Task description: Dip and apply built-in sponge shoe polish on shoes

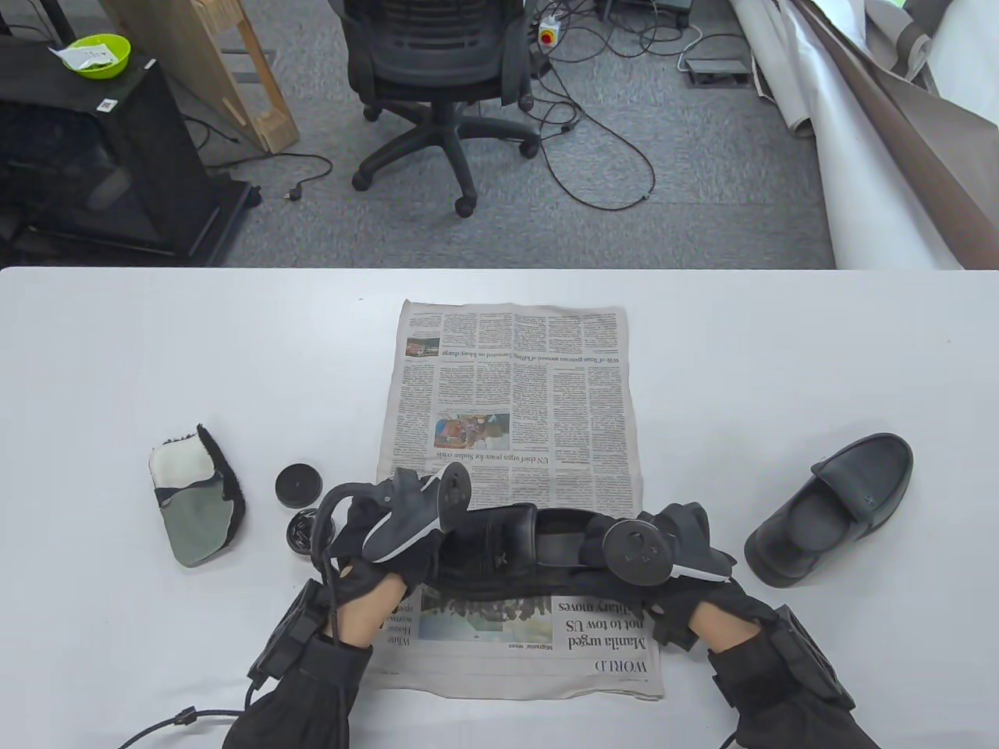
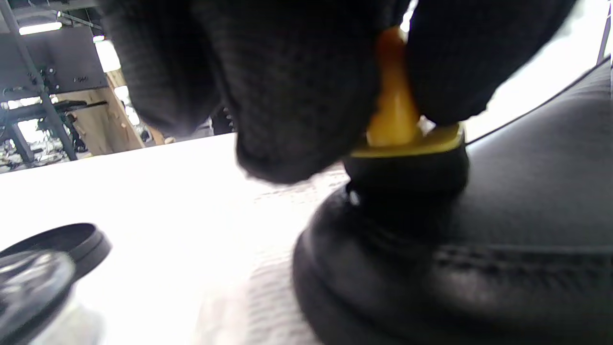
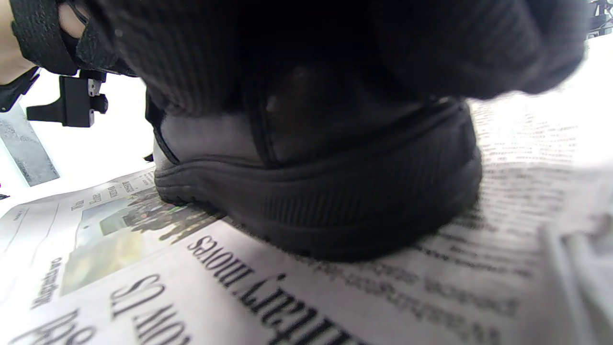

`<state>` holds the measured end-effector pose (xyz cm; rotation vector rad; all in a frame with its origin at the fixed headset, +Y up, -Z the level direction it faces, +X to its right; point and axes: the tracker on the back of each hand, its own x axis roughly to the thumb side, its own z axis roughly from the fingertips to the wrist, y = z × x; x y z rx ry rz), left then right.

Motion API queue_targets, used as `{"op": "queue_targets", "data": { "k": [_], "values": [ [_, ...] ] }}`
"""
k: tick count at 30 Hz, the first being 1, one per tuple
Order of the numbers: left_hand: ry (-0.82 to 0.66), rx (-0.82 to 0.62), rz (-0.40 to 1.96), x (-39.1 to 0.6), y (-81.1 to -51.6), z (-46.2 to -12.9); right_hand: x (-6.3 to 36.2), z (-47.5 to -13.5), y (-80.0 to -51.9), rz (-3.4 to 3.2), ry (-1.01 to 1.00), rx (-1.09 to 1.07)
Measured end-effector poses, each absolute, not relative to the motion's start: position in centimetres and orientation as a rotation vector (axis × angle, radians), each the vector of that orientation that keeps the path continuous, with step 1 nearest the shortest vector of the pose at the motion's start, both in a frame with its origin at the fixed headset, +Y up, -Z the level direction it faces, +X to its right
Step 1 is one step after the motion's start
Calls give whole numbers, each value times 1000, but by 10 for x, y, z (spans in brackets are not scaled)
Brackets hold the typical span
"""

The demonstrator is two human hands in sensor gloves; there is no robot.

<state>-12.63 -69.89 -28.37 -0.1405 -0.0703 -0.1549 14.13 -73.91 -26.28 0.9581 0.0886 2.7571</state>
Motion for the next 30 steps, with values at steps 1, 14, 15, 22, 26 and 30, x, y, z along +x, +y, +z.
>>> {"op": "queue_targets", "data": {
  "k": [1, 14, 15, 22, 26, 30],
  "values": [
    [-64, -162, -146, -130, -698, -283, 141, -263, -739, 2758, 88, 958],
    [-235, -246, 1, -110, -698, -268, 141, -264, -739, 2749, 119, 961],
    [-234, -220, 6, -108, -698, -268, 142, -264, -739, 2744, 124, 959],
    [-167, -1, -58, -97, -704, -276, 142, -265, -739, 2739, 134, 960],
    [-136, -12, -62, -102, -706, -282, 142, -265, -739, 2742, 130, 959],
    [-75, -63, -79, -115, -706, -286, 141, -265, -739, 2745, 125, 960]
  ]
}}
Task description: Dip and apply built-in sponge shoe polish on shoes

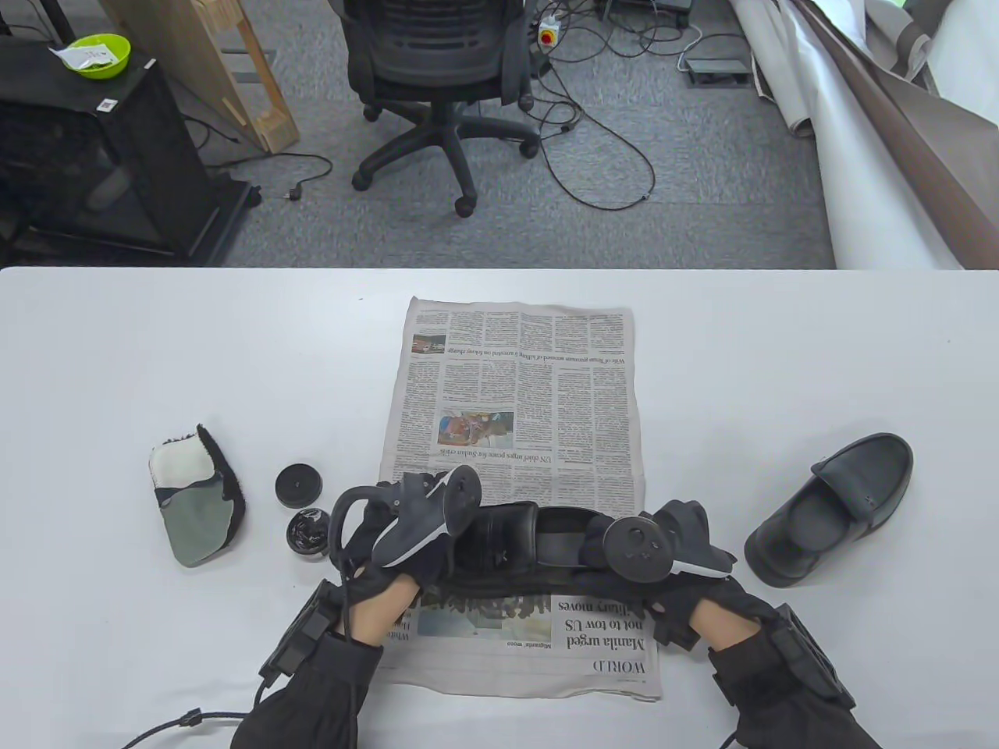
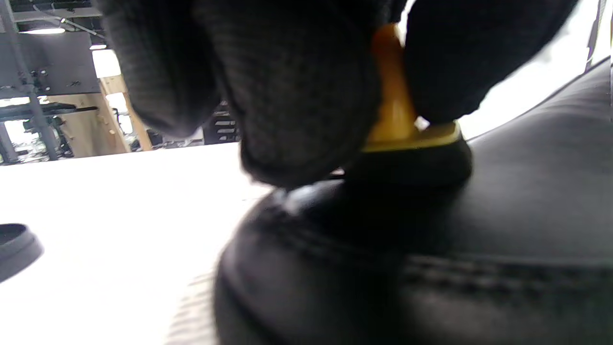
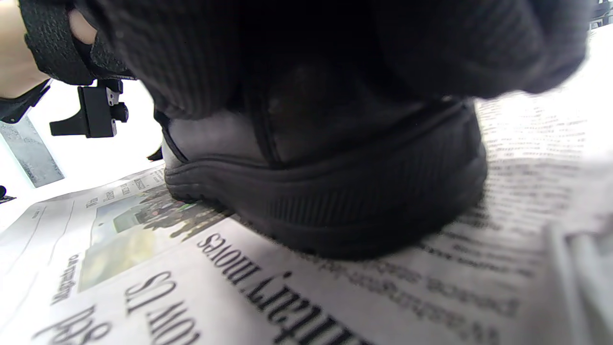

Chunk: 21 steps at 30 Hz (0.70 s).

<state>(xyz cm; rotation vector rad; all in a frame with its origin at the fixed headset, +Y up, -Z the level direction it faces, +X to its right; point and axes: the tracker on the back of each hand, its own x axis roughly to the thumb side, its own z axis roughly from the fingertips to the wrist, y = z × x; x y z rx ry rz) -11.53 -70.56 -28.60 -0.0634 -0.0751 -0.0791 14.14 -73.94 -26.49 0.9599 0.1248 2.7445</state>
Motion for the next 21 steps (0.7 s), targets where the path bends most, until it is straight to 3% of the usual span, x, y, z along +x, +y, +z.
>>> {"op": "queue_targets", "data": {
  "k": [8, 18, 21],
  "values": [
    [-17, -171, -87, -134, -698, -278, 141, -264, -739, 2754, 122, 959],
    [-212, -282, 2, -109, -696, -259, 141, -264, -739, 2758, 138, 961],
    [-233, -213, 20, -94, -695, -253, 141, -264, -739, 2755, 136, 962]
  ]
}}
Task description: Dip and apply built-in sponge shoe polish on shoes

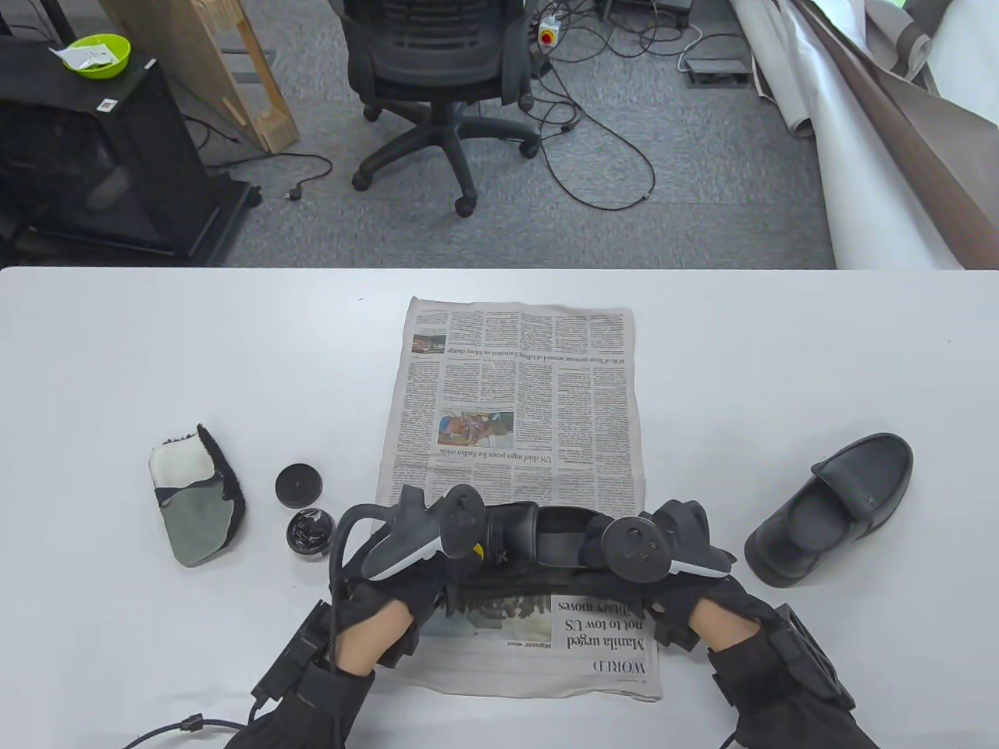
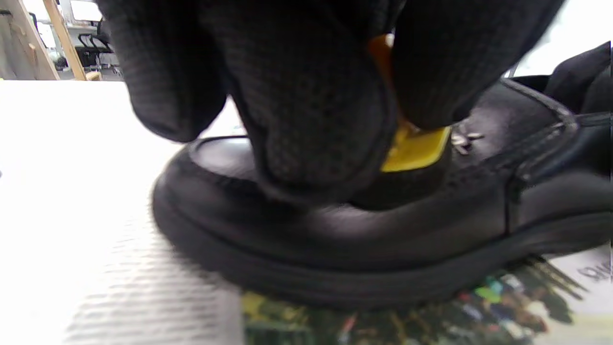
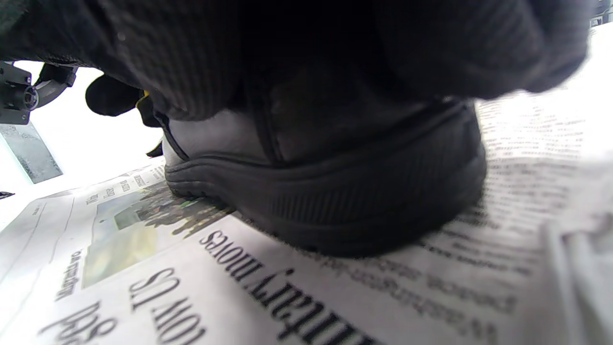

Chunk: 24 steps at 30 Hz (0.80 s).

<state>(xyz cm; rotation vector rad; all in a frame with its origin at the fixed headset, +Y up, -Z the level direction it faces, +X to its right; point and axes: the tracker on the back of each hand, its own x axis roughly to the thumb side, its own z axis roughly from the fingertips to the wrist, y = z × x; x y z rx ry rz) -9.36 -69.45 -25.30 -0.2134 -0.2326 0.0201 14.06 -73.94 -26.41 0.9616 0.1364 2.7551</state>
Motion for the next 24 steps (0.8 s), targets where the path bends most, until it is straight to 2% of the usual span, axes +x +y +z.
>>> {"op": "queue_targets", "data": {
  "k": [5, 11, 16, 24],
  "values": [
    [-221, -44, -29, -81, -697, -253, 141, -264, -740, 2749, 138, 963],
    [-132, 92, -40, -92, -699, -269, 141, -264, -740, 2746, 146, 969],
    [-74, -37, 28, -113, -707, -286, 140, -264, -740, 2754, 125, 973],
    [-17, -155, -45, -133, -698, -286, 139, -264, -738, 2779, 139, 983]
  ]
}}
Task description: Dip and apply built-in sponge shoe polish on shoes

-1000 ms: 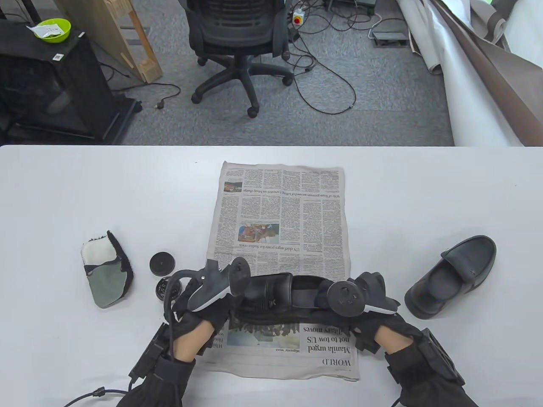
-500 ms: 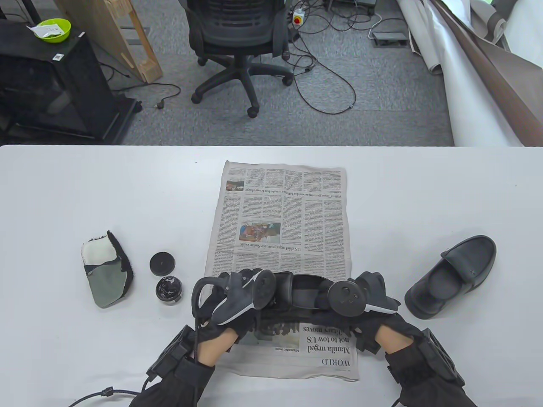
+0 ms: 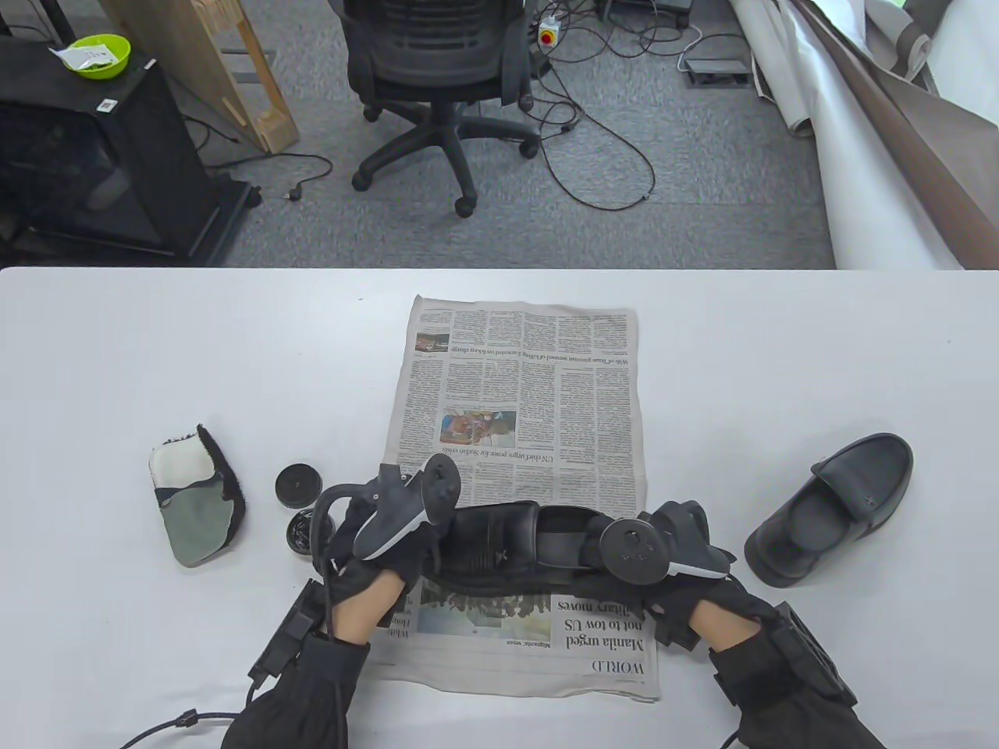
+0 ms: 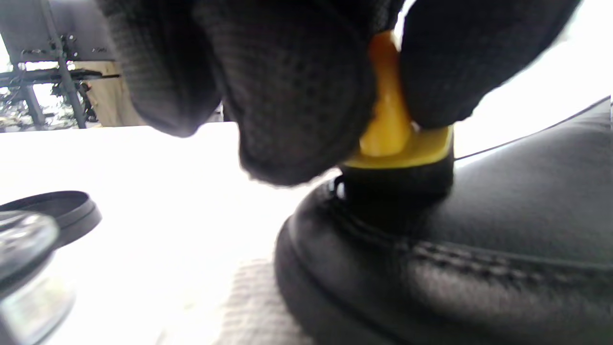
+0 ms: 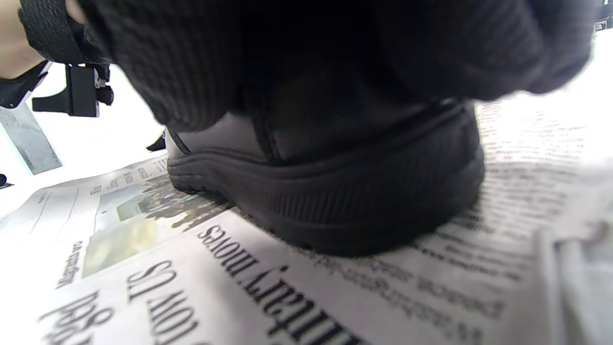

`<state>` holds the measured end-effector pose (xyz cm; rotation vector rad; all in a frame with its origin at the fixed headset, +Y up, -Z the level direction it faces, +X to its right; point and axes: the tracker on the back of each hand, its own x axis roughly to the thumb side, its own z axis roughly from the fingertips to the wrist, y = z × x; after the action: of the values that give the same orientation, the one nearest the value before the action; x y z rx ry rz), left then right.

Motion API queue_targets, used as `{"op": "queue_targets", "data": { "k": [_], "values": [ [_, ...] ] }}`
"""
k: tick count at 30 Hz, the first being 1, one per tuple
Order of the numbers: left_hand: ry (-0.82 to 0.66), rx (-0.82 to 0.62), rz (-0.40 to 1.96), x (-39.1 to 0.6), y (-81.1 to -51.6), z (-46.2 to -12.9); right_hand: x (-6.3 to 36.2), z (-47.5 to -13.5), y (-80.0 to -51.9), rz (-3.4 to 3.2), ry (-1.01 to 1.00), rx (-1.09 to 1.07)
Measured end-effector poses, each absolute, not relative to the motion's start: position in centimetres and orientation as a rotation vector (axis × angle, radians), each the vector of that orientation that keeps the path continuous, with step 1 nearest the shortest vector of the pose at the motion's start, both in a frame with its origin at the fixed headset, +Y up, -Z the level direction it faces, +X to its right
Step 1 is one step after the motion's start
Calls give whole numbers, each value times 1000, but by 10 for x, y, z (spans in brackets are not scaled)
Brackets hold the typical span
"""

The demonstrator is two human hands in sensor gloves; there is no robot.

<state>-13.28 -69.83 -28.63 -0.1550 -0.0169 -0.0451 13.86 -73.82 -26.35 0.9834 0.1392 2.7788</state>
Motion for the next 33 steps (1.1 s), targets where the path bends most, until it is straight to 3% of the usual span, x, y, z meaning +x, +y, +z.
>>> {"op": "queue_targets", "data": {
  "k": [5, 11, 16, 25, 33],
  "values": [
    [-16, -258, -92, -139, -694, -276, 134, -261, -736, 2848, 175, 981],
    [-154, -286, -55, -122, -694, -262, 131, -261, -737, 2852, 203, 978],
    [-242, -177, 19, -94, -693, -256, 131, -261, -737, 2855, 229, 980],
    [-171, 12, -23, -84, -698, -271, 131, -262, -737, 2848, 263, 994],
    [-87, -62, -25, -110, -704, -288, 132, -263, -738, 2847, 233, 998]
  ]
}}
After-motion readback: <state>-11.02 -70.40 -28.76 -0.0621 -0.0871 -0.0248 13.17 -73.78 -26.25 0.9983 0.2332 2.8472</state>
